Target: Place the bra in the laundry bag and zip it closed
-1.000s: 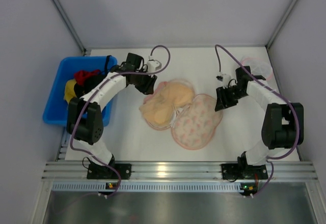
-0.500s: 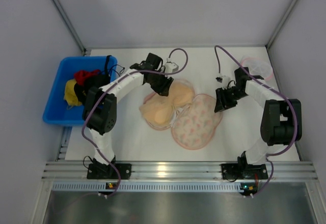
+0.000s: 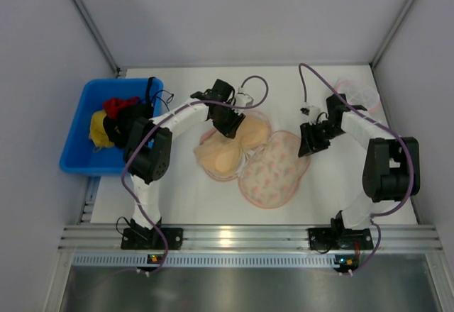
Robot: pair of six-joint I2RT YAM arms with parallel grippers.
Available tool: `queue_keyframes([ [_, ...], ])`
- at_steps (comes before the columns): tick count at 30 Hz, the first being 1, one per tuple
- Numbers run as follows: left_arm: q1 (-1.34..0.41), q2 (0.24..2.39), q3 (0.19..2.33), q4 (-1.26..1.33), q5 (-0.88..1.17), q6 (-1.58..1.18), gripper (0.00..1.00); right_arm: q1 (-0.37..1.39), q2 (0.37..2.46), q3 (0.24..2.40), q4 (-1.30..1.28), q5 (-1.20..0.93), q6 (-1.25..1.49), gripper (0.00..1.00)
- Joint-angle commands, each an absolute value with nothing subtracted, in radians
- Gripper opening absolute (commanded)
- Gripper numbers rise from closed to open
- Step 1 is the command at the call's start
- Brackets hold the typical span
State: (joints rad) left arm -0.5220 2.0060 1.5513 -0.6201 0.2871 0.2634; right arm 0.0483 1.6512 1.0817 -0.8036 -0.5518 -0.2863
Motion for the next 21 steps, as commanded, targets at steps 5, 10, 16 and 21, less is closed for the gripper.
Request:
queue_keyframes([
  [5, -0.523, 2.019, 1.577, -0.598, 0.181, 0.253, 0.46, 0.052, 1.657, 1.111, -0.799, -0.586, -0.285, 0.4],
  [10, -0.523, 2.01, 1.571, -0.606, 0.231, 0.255, 0.27, 0.054, 1.654, 1.112, -0.801, -0.586, -0.288, 0.4],
  [16, -0.534, 1.945, 1.565, -0.623, 0.357, 0.27, 0.0, 0.054, 1.654, 1.115, -0.802, -0.589, -0.287, 0.4],
  [21, -0.56, 1.866, 1.555, -0.621, 0.428, 0.267, 0.0, 0.054, 1.654, 1.115, -0.801, -0.591, -0.287, 0.39],
])
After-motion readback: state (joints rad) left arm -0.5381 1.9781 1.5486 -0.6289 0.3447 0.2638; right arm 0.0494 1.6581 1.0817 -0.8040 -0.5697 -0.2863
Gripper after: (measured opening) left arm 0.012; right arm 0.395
